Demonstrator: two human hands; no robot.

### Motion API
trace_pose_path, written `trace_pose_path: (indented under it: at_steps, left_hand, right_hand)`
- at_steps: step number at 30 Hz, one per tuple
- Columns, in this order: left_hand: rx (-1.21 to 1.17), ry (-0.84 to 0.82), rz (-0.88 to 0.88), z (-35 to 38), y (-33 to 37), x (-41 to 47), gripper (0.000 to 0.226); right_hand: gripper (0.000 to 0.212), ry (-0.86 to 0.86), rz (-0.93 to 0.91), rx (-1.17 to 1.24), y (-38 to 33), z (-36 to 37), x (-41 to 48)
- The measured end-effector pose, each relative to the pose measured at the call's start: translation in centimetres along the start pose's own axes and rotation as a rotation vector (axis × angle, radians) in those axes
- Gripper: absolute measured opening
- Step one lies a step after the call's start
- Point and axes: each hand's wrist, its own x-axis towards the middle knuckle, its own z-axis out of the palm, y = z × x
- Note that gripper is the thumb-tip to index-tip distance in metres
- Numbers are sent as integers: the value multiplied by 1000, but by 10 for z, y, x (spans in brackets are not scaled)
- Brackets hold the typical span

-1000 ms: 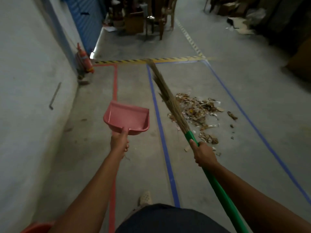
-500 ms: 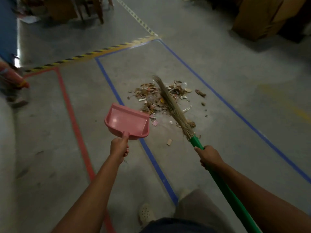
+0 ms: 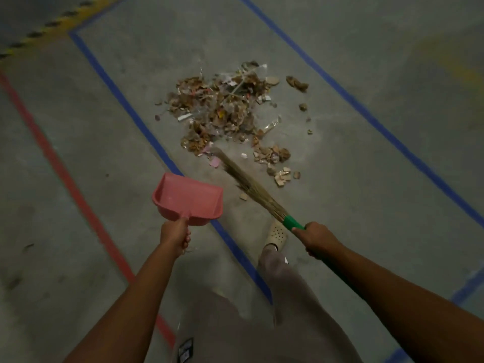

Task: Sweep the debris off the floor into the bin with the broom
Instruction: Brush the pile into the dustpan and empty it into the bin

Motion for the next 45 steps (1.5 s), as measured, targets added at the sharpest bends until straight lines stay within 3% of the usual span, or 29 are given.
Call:
trace_pose_path:
  at_steps: [7,13,18,25,31,35,38,41,45]
  left_hand:
    - [88,8,-43,80,-11,94,41]
    - [126,-36,-106,138,-57,189,40]
    - [138,-65,-110,157,-68,236,40]
    - [145,-135,-22,159,-16,253,38]
    - [163,-216,47,174,29,270,39]
    - [242,-247,92,185,37,290,42]
    - [281,-268,99,188,30,310,45]
    - [290,-268,83,179,16,329,44]
    - [270,-228,70,153,2,352,44]
  right_hand:
    - [39,-103,103,-180,0,10,125]
    - [40,-75,113,-296,2,47,240]
    - [44,53,126,-172,-3,60,297]
    - [49,208,59,-27,-24,37,291]
    - [46,279,222,289,-22,15,282]
    - [47,237,500,618,-10,36,296]
    - [33,140,615,751,-15,80,315]
    - [31,0,532,752,-50,140,337]
    - [53,-34,362,542,-130,186,352]
